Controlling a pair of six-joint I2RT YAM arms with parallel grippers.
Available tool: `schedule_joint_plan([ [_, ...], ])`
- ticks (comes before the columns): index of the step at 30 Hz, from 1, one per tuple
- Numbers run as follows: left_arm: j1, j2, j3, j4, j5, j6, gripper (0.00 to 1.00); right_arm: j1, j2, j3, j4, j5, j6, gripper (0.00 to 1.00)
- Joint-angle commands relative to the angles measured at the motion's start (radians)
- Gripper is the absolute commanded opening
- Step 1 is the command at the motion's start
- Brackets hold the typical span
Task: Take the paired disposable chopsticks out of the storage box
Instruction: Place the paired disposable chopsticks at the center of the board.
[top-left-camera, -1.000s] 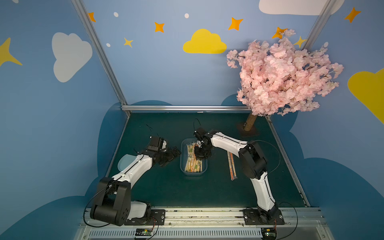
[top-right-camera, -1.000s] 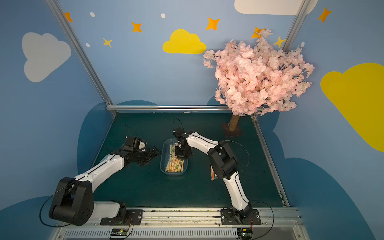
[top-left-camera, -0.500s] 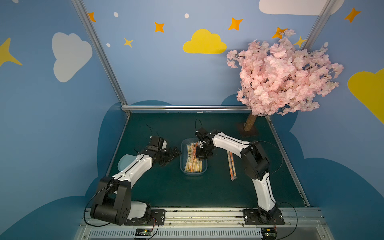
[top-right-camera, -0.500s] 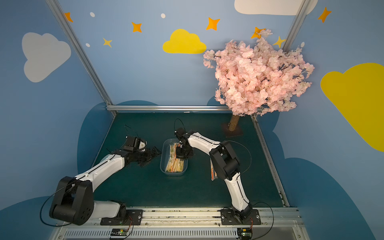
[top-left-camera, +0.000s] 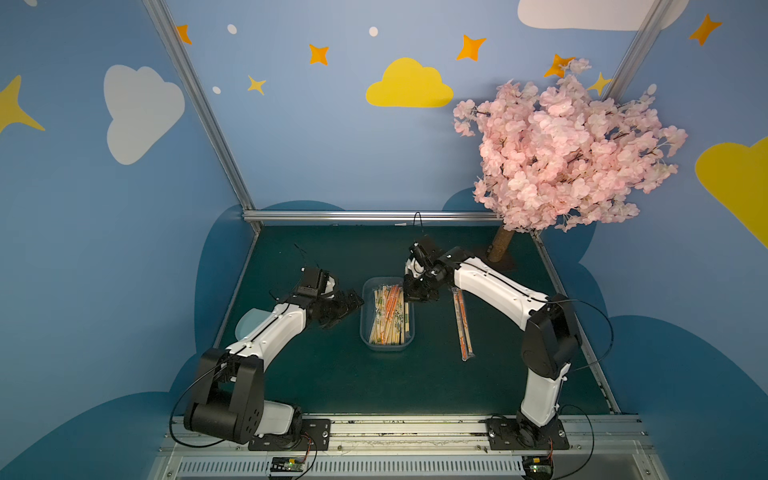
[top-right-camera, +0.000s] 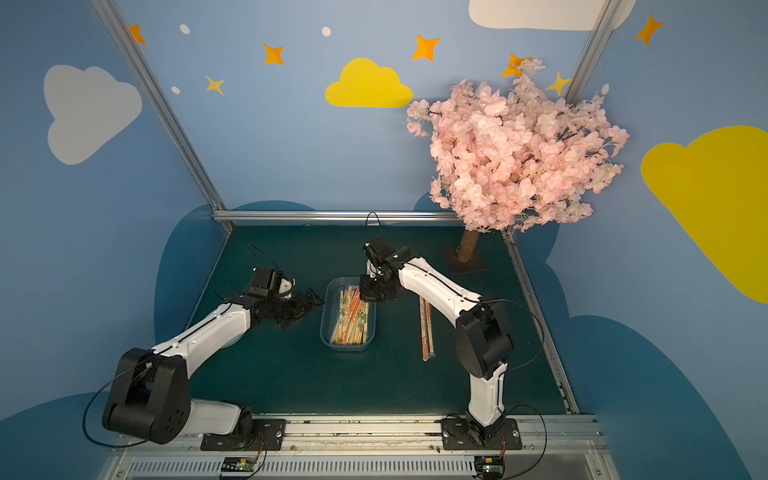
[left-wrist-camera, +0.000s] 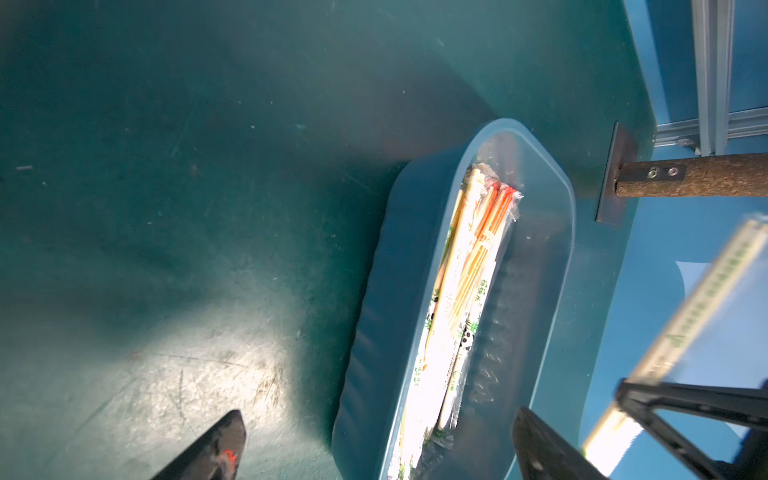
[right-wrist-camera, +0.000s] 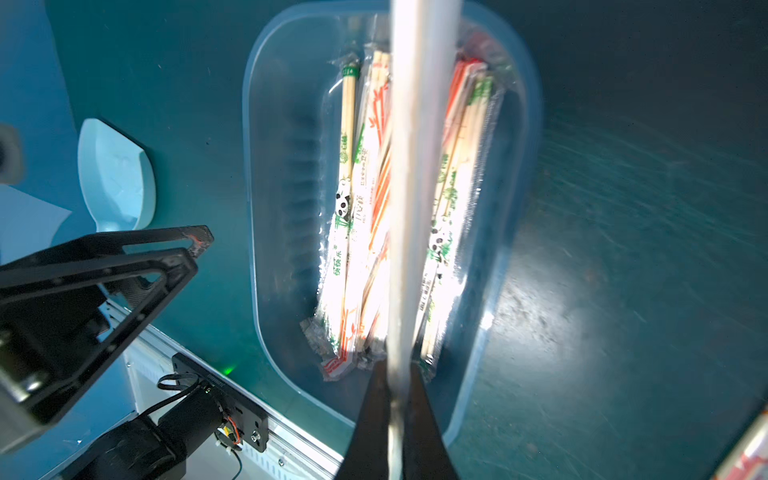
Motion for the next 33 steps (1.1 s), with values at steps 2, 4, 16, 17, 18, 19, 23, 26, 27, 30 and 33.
schedule_joint_plan([
  [2,-0.006,0.012,0.017,-0.026,-0.013,0.008,1.00,-0.033,-0.098,-0.129,-0.029,0.054,-0.028,0.00],
  [4,-0.006,0.018,0.028,-0.046,-0.024,0.003,1.00,-0.048,-0.134,-0.204,-0.031,0.088,-0.034,0.00],
  [16,-0.008,-0.028,0.130,-0.157,-0.131,0.061,1.00,-0.099,-0.153,-0.327,-0.122,0.113,-0.120,0.00],
  [17,-0.010,-0.029,0.130,-0.162,-0.142,0.073,1.00,-0.101,-0.155,-0.337,-0.124,0.120,-0.125,0.00],
  [18,-0.007,-0.033,0.122,-0.162,-0.146,0.075,1.00,-0.102,-0.154,-0.348,-0.122,0.120,-0.128,0.00],
  [19,-0.007,-0.035,0.116,-0.157,-0.145,0.075,1.00,-0.102,-0.153,-0.355,-0.123,0.122,-0.131,0.00],
  [23,-0.006,-0.034,0.081,-0.119,-0.128,0.061,1.00,-0.111,-0.140,-0.377,-0.122,0.154,-0.135,0.00],
  [26,-0.009,-0.032,0.062,-0.108,-0.115,0.045,1.00,-0.124,-0.112,-0.375,-0.112,0.173,-0.152,0.00],
  [27,-0.009,-0.035,0.054,-0.104,-0.112,0.044,1.00,-0.130,-0.100,-0.369,-0.111,0.177,-0.159,0.00],
  [30,-0.009,-0.045,0.037,-0.103,-0.120,0.047,1.00,-0.145,-0.067,-0.348,-0.106,0.197,-0.176,0.00],
  [33,-0.009,-0.048,0.021,-0.094,-0.118,0.042,1.00,-0.165,-0.025,-0.319,-0.102,0.208,-0.192,0.00],
])
